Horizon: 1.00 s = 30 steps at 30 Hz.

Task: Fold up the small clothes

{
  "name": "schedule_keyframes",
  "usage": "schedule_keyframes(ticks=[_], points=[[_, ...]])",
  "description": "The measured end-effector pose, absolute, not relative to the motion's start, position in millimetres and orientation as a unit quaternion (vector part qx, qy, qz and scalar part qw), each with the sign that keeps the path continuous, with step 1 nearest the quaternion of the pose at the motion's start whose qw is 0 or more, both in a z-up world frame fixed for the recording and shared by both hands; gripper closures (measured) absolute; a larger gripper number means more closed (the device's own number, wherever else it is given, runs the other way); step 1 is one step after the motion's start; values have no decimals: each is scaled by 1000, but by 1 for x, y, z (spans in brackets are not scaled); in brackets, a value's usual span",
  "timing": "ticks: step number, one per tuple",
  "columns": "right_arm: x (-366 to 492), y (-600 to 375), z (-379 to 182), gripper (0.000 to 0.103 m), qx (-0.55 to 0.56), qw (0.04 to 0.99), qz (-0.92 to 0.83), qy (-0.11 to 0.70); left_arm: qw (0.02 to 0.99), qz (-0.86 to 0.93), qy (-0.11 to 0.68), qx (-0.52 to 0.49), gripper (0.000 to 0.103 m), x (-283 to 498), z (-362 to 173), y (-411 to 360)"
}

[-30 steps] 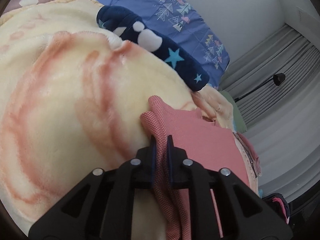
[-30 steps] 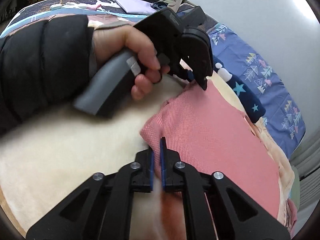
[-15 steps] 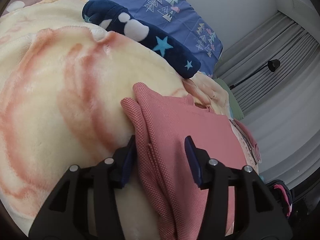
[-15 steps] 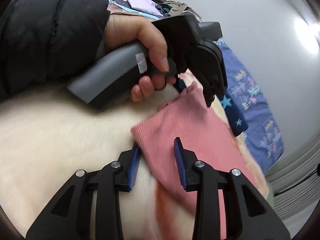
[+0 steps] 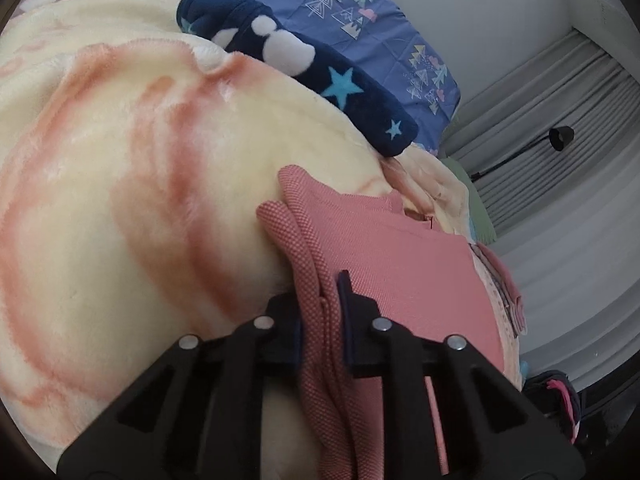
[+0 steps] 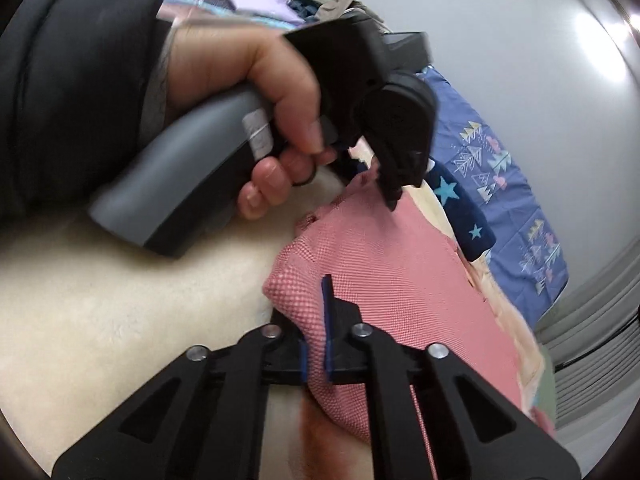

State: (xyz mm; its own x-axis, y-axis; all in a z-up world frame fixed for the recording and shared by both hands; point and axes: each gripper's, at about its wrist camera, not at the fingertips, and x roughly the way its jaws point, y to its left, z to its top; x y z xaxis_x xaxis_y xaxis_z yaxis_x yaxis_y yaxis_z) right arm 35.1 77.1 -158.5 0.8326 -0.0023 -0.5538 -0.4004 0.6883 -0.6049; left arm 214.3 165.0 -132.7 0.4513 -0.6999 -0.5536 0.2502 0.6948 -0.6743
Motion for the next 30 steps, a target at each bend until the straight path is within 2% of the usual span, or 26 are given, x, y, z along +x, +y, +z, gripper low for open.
schedule_keyframes(ticks=[7, 14, 21, 30], points=[[34, 16, -91, 99, -219, 935, 130, 249, 829, -295, 415, -231, 90, 210, -73, 134], [37, -89, -55, 99, -22, 958, 126, 257, 845, -292, 419, -160, 90, 206, -21, 54], [28, -188, -54, 99, 104, 954, 117, 256, 851, -303, 421, -87, 90, 199, -2, -55], [8, -281, -94, 99, 211, 933, 87, 279, 852, -292, 433, 32, 90, 194, -28, -176]])
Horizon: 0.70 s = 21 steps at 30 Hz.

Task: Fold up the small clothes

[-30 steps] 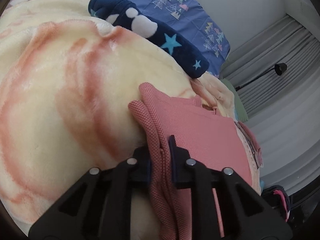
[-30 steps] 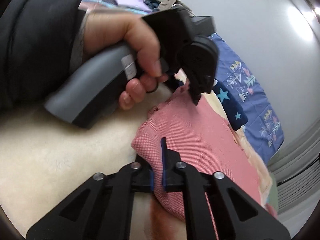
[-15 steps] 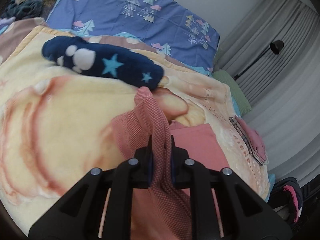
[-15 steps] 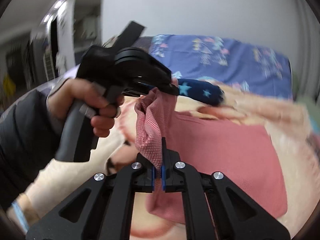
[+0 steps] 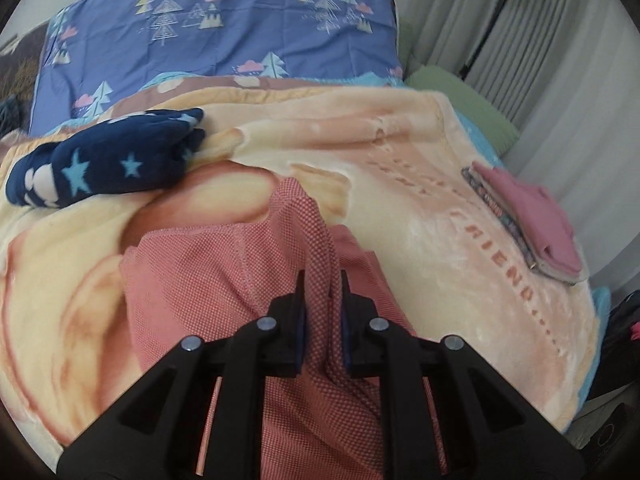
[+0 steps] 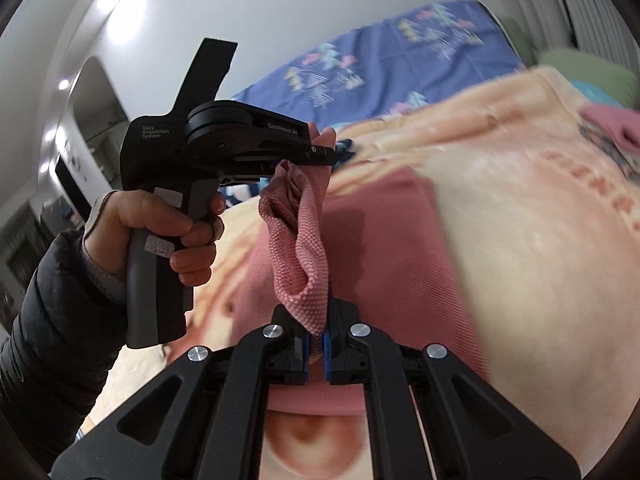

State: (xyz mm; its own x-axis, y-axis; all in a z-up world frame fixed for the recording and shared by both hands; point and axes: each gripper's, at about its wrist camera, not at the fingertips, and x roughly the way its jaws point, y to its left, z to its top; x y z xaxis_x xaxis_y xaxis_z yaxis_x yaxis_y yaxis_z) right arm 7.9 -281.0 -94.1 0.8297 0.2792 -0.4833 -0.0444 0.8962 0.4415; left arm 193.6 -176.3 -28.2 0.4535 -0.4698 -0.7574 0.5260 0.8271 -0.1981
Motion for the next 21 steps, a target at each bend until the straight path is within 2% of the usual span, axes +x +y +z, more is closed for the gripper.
schedule_keyframes(ticks=[6, 8, 11, 16, 21], points=[[11, -304, -123, 99, 267, 910, 96, 301, 843, -270, 446, 130, 87, 192, -57, -229], [12, -309, -130, 99, 288, 902, 100, 306, 845, -268, 443, 133, 88, 193, -59, -236], [12, -315, -137, 99, 314, 891, 105, 310, 851, -261, 431, 146, 96, 196, -59, -245], [8, -316, -137, 99, 326, 889, 109, 302, 861, -236, 415, 178, 98, 194, -57, -256], [10, -323, -135, 99, 336, 891, 97, 289, 876, -225, 396, 157, 98, 199, -45, -254]])
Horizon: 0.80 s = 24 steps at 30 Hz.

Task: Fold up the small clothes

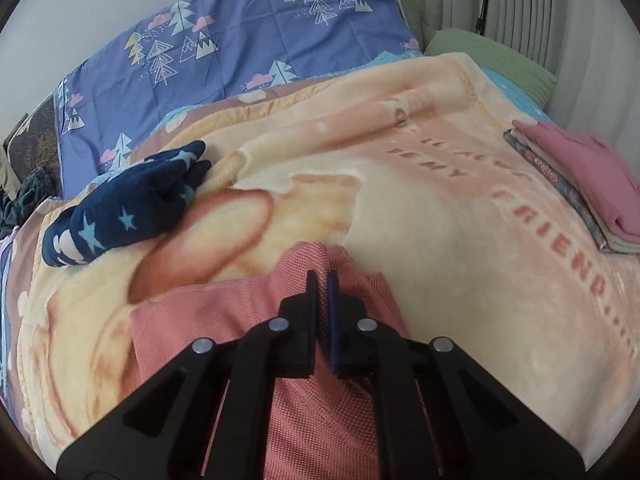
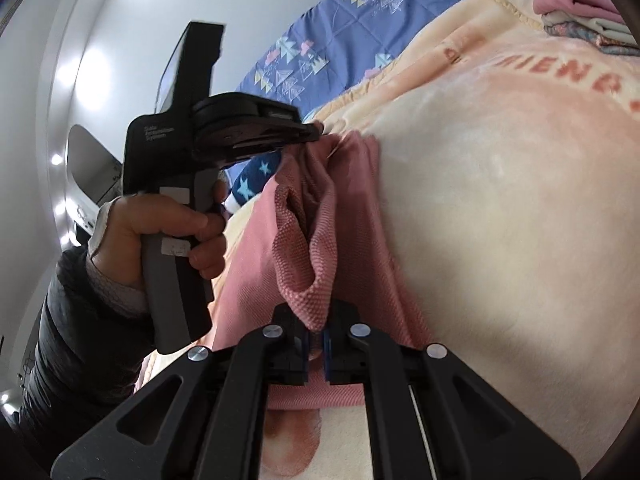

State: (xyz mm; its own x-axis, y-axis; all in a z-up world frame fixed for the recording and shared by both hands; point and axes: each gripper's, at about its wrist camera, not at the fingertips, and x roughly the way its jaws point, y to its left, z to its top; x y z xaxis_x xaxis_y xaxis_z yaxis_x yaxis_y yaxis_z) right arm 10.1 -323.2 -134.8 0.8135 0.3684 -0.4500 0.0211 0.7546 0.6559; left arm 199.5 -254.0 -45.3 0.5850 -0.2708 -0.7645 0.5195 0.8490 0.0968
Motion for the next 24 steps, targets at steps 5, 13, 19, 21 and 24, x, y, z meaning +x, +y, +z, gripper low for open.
schedule_keyframes(ticks=[5, 13, 19, 21, 24], points=[[12, -326, -141, 99, 342, 885, 97, 302, 863, -269, 395, 161, 77, 188, -47, -259], [7, -335, -149, 99, 373, 869, 118, 302, 885, -283, 333, 161, 37, 117, -8, -176], [8, -331, -144, 98, 369, 869, 116, 308, 861, -293, 360, 209, 30, 36, -52, -99], [9, -330, -139, 98, 368, 869, 117, 310, 846, -287, 388, 226, 30, 23, -74, -88], [12, -330, -130, 98, 365, 871, 116, 307, 847, -270, 405, 215, 30, 17, -94, -82]])
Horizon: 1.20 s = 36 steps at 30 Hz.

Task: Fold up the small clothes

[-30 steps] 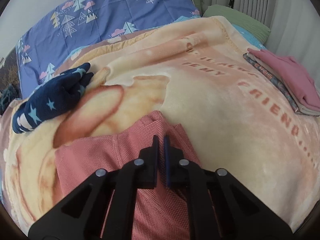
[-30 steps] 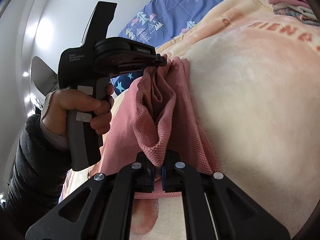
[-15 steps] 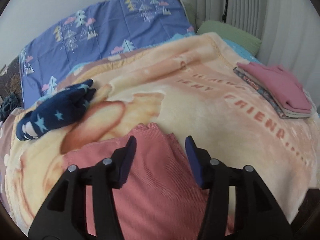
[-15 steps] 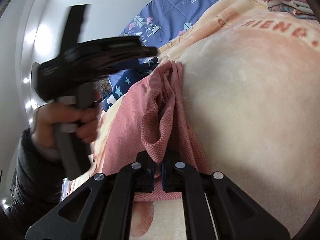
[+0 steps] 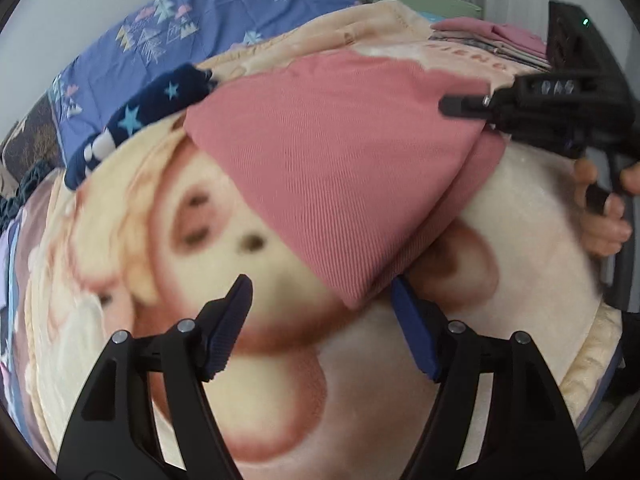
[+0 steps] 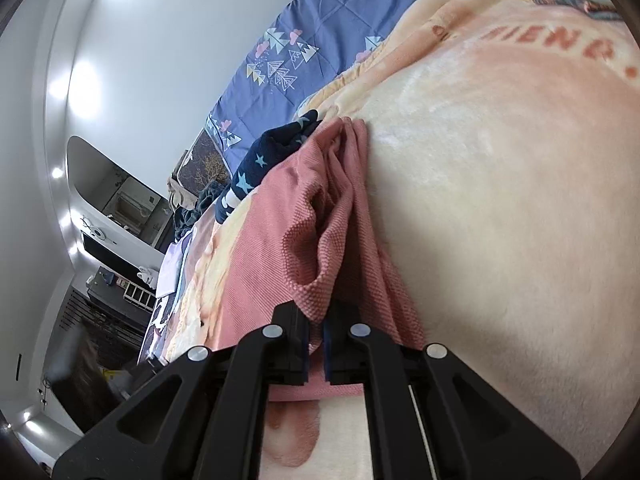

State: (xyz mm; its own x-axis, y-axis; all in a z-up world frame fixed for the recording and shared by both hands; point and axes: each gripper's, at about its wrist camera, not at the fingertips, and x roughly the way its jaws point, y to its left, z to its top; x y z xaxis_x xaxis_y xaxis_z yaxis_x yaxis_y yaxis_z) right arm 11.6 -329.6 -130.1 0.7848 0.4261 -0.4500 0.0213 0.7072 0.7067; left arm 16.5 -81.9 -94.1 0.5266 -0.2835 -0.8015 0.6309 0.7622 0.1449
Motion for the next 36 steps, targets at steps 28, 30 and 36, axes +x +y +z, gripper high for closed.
schedule_keyframes(ticks=[28, 30, 36], points=[[-19, -351, -145, 103, 313, 871, 44, 376, 862, -322, 385, 74, 96, -6, -66, -39], [-19, -358, -144, 103, 333, 865, 51, 372, 866, -318, 376, 83, 96, 4, -66, -48], [-10, -350, -110, 100, 278, 895, 67, 341, 853, -299, 406, 136, 92, 26, -117, -80]])
